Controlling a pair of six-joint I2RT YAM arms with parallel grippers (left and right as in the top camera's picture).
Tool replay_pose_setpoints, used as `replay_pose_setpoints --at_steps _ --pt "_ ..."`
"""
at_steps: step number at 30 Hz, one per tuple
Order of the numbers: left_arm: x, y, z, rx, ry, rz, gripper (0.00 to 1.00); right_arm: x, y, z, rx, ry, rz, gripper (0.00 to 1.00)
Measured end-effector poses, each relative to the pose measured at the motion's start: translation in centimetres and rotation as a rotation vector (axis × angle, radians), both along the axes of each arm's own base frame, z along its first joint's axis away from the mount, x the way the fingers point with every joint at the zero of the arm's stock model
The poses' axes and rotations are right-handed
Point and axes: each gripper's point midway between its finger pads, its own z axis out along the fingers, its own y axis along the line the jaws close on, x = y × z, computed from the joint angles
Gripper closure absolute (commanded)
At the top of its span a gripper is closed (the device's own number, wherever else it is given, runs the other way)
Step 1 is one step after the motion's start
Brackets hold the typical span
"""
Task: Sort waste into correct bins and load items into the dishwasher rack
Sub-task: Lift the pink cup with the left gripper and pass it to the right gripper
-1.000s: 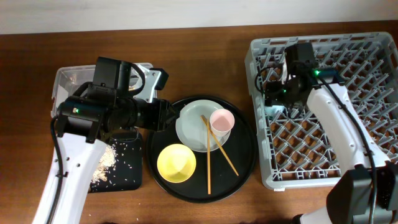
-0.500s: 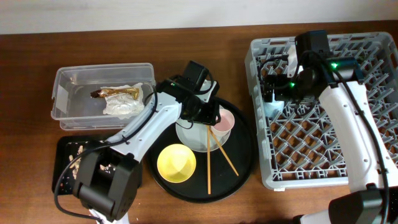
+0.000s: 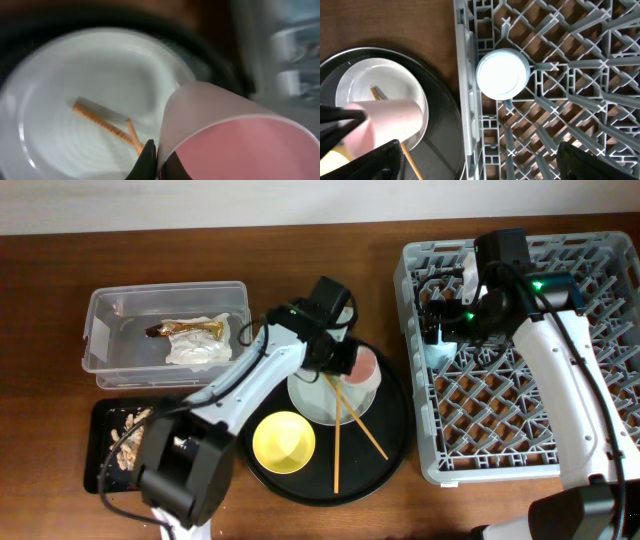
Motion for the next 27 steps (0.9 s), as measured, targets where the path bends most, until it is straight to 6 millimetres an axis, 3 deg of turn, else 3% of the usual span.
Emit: replay_pose_setpoints --at_steps 2,3,4,6,9,11,12,14,17,20,23,25,27 --pt "1.0 -0.5 5.1 -0.065 -0.097 0.003 1.00 0.0 0.0 0.0 0.000 0.000 0.000 0.01" --pt "1.5 0.0 8.7 -0.115 -0.161 0.016 1.00 0.0 0.0 0.0 0.001 0.000 -0.001 0.01" --pt "1.8 1.1 12.5 -0.183 -0.215 0.040 1.00 0.0 0.0 0.0 0.000 0.000 -0.001 0.01" --pt "1.9 4.4 16.5 -0.305 -0.214 0.090 1.00 0.0 0.0 0.0 0.001 0.000 -0.001 0.01" --pt "1.7 8.2 19.0 -0.527 -0.105 0.107 1.00 0.0 0.1 0.0 0.005 0.000 0.001 0.02" --pt "0.6 8.3 20.9 -0.675 -0.067 0.032 1.00 -0.4 2.3 0.3 0.124 0.012 0.060 0.01" --pt "0.2 8.5 22.0 -0.749 -0.066 -0.010 1.00 -0.8 4.9 1.0 0.249 0.001 0.178 0.01" --pt "-0.6 8.4 23.6 -0.849 -0.061 -0.073 1.00 -3.0 10.9 4.7 0.586 -0.078 0.526 0.01" --pt "-1.5 8.0 24.8 -0.917 -0.060 -0.138 1.00 -5.7 14.6 10.6 0.948 -0.242 0.799 0.01" --pt "-1.7 7.9 25.0 -0.932 -0.060 -0.152 1.00 -6.9 15.4 14.3 1.144 -0.356 0.898 0.01" --pt "-2.8 6.3 25.1 -0.940 -0.038 -0.203 1.00 -7.9 16.6 15.0 1.182 -0.380 0.969 0.01" --pt "-4.4 4.1 25.2 -0.948 -0.004 -0.268 1.00 -8.3 17.1 15.1 1.189 -0.381 0.993 0.01" --pt "-5.9 2.6 25.6 -0.973 0.029 -0.325 1.00 -8.4 17.1 15.2 1.194 -0.389 0.998 0.13"
